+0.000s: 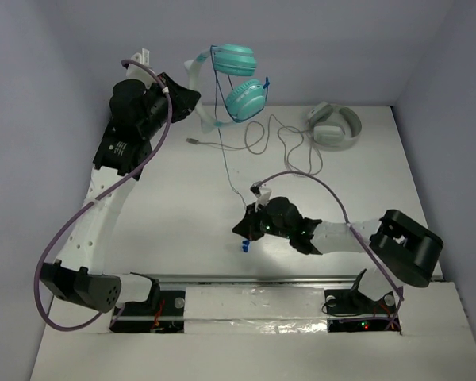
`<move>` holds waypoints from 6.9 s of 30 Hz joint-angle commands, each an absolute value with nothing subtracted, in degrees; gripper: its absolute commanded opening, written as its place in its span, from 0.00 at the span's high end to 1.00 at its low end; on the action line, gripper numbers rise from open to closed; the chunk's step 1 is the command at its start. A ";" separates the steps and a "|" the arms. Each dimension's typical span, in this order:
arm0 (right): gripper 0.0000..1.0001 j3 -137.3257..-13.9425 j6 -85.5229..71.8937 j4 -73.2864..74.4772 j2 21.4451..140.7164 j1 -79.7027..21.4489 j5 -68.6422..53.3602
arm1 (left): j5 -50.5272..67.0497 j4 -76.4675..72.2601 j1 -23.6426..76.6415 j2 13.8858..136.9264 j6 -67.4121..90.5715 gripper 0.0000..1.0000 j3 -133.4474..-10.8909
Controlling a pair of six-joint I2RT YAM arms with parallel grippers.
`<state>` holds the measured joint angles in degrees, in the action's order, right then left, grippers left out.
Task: Wrap the headphones
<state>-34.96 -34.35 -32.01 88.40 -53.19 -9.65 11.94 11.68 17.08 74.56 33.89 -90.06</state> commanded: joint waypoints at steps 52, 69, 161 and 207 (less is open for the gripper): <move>1.00 -91.31 -20.13 49.48 70.93 -87.36 35.06 | -30.41 18.80 29.60 79.19 12.04 1.00 -78.84; 1.00 -85.70 -5.62 43.68 68.47 -81.39 48.51 | -8.38 21.97 47.99 68.38 9.59 1.00 -58.71; 1.00 -21.36 -50.36 -45.78 58.43 -52.73 1.41 | -10.45 -19.77 33.84 62.40 48.51 1.00 -55.91; 0.49 -21.79 -103.89 -60.82 84.20 -52.73 14.50 | -36.66 -27.42 54.84 76.29 51.15 1.00 -31.47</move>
